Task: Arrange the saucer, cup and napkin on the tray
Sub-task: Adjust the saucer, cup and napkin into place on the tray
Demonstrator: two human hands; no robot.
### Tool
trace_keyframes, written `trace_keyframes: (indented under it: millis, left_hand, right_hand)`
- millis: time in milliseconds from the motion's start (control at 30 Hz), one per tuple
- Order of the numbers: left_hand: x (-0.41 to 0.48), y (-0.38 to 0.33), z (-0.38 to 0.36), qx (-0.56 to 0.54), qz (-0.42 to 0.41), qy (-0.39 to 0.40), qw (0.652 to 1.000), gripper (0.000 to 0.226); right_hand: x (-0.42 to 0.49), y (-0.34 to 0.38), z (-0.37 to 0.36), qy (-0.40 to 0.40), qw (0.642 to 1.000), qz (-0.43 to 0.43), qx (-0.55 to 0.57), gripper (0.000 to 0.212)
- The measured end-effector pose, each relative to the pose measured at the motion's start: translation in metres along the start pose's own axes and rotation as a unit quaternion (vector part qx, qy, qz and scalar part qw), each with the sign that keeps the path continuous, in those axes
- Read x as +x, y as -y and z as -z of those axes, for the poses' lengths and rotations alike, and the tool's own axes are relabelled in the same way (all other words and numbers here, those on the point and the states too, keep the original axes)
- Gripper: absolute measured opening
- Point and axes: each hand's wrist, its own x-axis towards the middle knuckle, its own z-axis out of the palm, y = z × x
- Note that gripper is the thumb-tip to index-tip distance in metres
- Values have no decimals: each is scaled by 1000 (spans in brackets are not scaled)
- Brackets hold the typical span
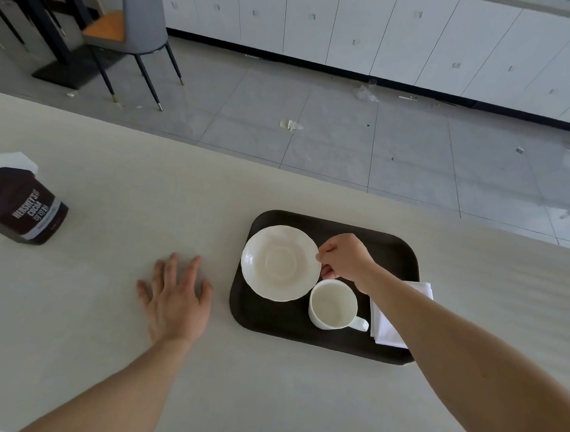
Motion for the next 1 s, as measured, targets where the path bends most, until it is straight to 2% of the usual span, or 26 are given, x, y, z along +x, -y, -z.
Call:
trace_keyframes:
  millis: [833,1000]
  left_hand:
    - [-1,0,-2,20,0,-13,1000,51]
    - [1,2,-4,21,-1,-12,1000,51]
  right_hand:
    - [18,-4,-7,-59,988,-46,133,8]
    - [15,-1,-4,-33,987,-54,148,3]
